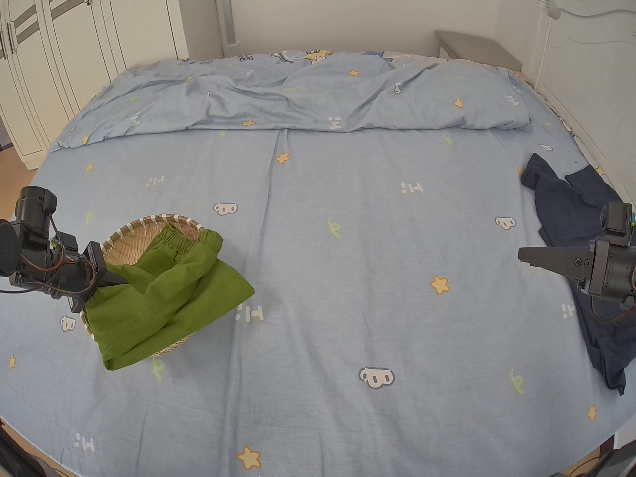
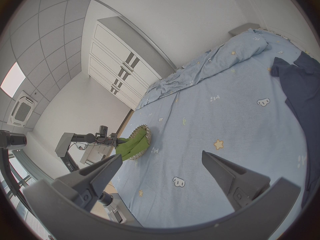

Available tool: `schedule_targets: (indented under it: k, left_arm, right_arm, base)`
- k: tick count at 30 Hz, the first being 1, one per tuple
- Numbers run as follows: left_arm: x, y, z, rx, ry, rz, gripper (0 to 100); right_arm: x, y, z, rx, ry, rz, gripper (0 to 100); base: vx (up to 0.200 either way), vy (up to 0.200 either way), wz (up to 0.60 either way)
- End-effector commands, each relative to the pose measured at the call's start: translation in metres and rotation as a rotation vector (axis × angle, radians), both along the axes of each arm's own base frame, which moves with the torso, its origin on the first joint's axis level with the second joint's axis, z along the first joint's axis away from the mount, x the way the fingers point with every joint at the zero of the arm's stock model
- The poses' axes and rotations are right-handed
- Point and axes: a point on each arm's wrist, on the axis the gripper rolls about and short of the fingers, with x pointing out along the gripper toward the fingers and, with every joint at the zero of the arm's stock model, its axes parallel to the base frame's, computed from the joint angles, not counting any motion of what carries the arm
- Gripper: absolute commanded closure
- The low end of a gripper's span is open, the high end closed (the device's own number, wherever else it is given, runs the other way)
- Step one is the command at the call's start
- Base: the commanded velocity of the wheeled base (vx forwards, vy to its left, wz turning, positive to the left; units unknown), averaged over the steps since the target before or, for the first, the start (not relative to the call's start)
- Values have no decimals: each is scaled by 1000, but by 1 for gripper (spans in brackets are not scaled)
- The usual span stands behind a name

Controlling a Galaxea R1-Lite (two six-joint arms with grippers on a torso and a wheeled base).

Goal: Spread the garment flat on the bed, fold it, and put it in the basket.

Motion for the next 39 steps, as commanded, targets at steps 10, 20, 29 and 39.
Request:
schedule_targets:
  k: [10,20,29,39]
  left_arm:
    - [33,12,-33,37,83,29,100]
    - [10,9,11,67,-42,45,0]
    - [-32,1,63,95,-148,56,0]
    - [-60,-5,87,167,-238,72,0]
  right_arm:
    - [2,2,-3,-5,13,7,0]
    - [2,2,-3,-5,13,7,0]
    - [2,2,-3,-5,10,7,0]
    - [1,2,-7,-12,16,4,0]
  base:
    - [0,0,0]
    - [0,0,0]
    - [0,0,0]
    - [0,0,0]
